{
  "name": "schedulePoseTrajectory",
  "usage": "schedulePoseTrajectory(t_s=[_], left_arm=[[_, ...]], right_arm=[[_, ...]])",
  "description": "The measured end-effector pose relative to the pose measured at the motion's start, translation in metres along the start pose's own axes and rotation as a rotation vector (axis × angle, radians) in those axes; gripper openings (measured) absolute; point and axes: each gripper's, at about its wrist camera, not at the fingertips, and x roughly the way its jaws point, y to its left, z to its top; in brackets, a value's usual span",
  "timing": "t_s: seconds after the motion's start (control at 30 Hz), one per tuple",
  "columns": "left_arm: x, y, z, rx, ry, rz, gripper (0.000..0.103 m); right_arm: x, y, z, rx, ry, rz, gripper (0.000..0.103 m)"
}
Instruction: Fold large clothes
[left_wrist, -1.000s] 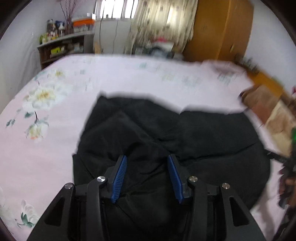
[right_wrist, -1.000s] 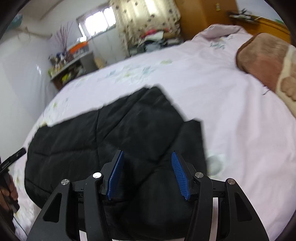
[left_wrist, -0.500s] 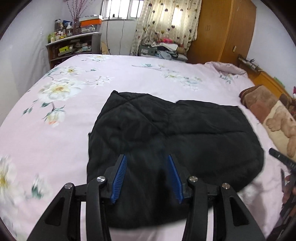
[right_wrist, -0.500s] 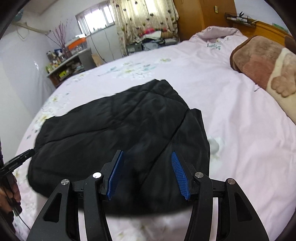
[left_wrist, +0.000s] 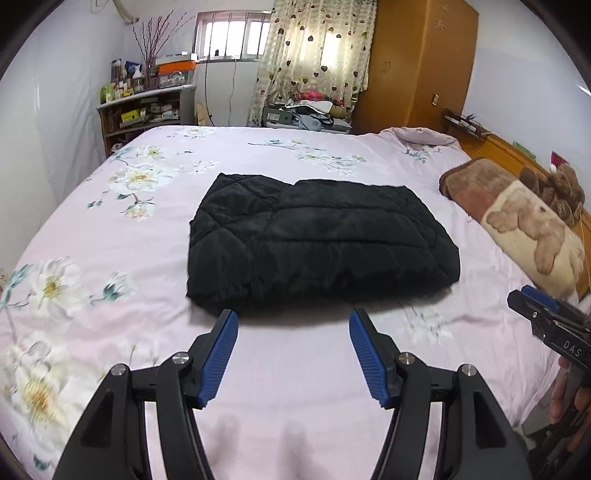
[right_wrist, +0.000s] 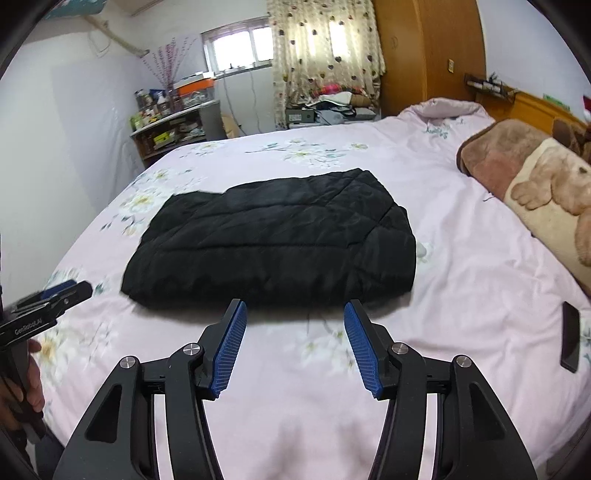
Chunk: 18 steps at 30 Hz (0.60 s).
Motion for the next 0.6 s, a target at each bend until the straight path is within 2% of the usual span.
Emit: schedulePoseTrajectory(t_s=[0.07,0.23,0.4,0.6], left_arm=[[-0.012,-0.005,-0.009,0.012,-0.003,0.011,0.065],[-0.043,-0.011,-0.029,0.001,0.006,-0.026,0.065],[-0.064,-0.014,-0.05,-0.006,0.001,-0.012,0.065],[-0.085,-0.016,-0.068,0.0,-0.001,-0.011,0.066]], right_arm=[[-0.011,0.009,-0.009,-0.02,0.003,-0.003,0.058],[-0.044,0.022,-0.031,-0.012,0.014,0.005,0.06],[-0.075,0.039,-0.049,-0.048,0.009,0.009,0.06],[-0.093,0.053,-0.067,-0.073,0.026,0.017,0.06]])
